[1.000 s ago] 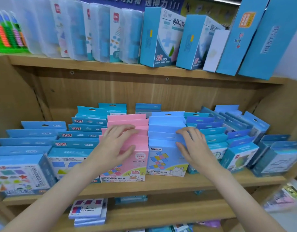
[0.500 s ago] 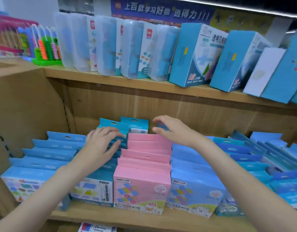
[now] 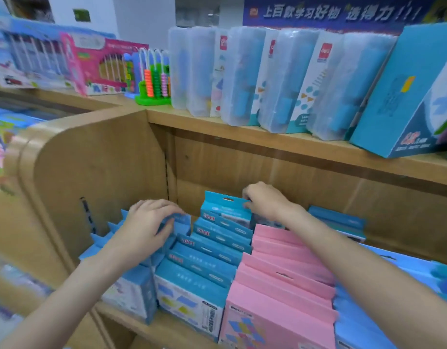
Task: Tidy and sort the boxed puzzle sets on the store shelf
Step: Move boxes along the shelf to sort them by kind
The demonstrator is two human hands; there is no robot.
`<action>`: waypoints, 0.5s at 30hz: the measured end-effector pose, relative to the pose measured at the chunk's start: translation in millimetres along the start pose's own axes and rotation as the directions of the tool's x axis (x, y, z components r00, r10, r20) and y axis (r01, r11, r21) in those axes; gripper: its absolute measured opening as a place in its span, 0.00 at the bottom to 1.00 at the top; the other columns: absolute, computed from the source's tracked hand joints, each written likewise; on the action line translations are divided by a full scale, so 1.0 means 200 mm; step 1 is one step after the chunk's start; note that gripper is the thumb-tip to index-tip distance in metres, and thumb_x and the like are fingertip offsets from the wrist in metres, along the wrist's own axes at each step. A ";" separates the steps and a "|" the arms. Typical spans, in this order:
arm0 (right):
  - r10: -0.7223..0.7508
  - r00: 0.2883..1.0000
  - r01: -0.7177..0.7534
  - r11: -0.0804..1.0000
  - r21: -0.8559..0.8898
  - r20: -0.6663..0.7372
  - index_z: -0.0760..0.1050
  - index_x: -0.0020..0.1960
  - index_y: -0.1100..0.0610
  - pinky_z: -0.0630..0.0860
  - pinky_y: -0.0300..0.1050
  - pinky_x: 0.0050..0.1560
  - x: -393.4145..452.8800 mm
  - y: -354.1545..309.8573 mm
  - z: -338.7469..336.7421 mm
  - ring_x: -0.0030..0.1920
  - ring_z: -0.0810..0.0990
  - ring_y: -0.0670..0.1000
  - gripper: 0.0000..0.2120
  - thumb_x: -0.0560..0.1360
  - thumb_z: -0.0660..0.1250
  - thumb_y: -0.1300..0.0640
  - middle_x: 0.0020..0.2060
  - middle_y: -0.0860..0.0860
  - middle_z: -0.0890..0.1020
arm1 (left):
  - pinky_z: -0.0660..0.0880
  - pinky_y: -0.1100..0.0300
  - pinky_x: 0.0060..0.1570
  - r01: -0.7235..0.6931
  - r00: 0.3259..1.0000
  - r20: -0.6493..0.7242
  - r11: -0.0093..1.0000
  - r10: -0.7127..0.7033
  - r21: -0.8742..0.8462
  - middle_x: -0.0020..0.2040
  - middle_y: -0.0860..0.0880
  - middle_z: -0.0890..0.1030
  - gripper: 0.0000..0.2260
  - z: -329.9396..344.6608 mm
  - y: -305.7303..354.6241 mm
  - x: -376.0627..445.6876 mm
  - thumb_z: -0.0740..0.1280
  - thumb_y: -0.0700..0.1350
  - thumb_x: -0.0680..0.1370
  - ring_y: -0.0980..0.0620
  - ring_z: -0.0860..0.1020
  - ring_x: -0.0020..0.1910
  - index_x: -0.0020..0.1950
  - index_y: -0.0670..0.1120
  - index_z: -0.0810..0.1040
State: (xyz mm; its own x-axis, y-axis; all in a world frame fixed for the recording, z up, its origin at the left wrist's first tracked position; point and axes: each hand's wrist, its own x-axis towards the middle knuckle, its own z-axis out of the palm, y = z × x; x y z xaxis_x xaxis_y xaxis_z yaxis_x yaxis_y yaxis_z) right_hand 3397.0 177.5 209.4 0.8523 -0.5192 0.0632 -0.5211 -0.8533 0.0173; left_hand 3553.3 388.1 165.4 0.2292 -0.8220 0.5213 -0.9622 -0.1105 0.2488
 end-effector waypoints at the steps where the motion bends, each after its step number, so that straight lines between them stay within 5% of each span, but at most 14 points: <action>1: 0.011 0.999 -0.010 1.000 0.017 -0.048 0.74 0.49 0.61 0.73 0.50 0.41 -0.01 -0.02 0.00 0.47 0.78 0.61 0.06 0.77 0.60 0.59 0.48 0.60 0.80 | 0.73 0.47 0.49 0.013 1.000 0.024 1.000 -0.013 -0.014 0.50 0.54 0.80 0.18 -0.01 -0.03 -0.01 0.52 0.50 0.73 0.50 0.78 0.49 0.51 0.50 0.80; 15: 0.119 0.814 -0.053 0.990 0.131 -0.569 0.70 0.52 0.60 0.77 0.51 0.39 -0.29 -0.17 -0.24 0.41 0.80 0.62 0.08 0.80 0.57 0.55 0.41 0.60 0.81 | 0.72 0.44 0.54 -0.019 0.999 0.021 0.980 0.024 -0.200 0.52 0.53 0.79 0.13 -0.05 -0.11 -0.08 0.58 0.43 0.74 0.51 0.77 0.51 0.53 0.46 0.79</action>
State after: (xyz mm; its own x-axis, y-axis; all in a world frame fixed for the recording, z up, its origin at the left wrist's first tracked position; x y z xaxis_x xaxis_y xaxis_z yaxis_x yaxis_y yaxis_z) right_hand 3363.4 239.7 252.7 0.6062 -0.4967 0.6211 -0.5547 -0.8237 -0.1172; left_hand 3571.5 408.4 159.4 0.2030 -0.8359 0.5100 -0.9178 0.0191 0.3966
